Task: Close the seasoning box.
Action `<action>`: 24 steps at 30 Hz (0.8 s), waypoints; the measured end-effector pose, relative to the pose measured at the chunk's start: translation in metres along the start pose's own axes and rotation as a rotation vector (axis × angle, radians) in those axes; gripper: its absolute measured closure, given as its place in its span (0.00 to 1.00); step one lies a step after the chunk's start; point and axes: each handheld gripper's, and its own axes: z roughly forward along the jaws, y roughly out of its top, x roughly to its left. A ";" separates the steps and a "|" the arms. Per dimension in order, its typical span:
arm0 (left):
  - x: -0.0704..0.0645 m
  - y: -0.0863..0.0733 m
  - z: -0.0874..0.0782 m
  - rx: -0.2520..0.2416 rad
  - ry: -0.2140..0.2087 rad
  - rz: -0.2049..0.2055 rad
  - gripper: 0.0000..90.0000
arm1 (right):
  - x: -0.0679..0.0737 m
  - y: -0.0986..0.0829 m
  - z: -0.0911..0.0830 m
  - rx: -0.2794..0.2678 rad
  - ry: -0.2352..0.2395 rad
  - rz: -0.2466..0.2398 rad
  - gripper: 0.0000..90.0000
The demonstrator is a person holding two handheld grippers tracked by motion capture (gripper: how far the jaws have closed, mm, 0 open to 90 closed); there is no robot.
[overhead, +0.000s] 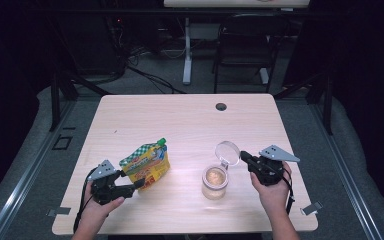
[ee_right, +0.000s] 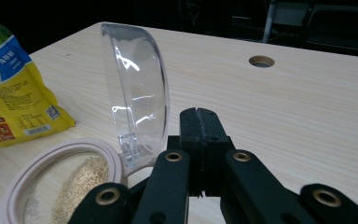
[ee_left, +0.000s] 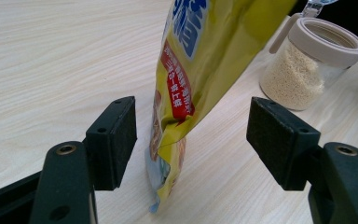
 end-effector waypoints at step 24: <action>-0.001 -0.001 0.002 0.003 -0.006 0.009 0.37 | 0.016 0.003 -0.005 -0.019 0.039 -0.034 1.00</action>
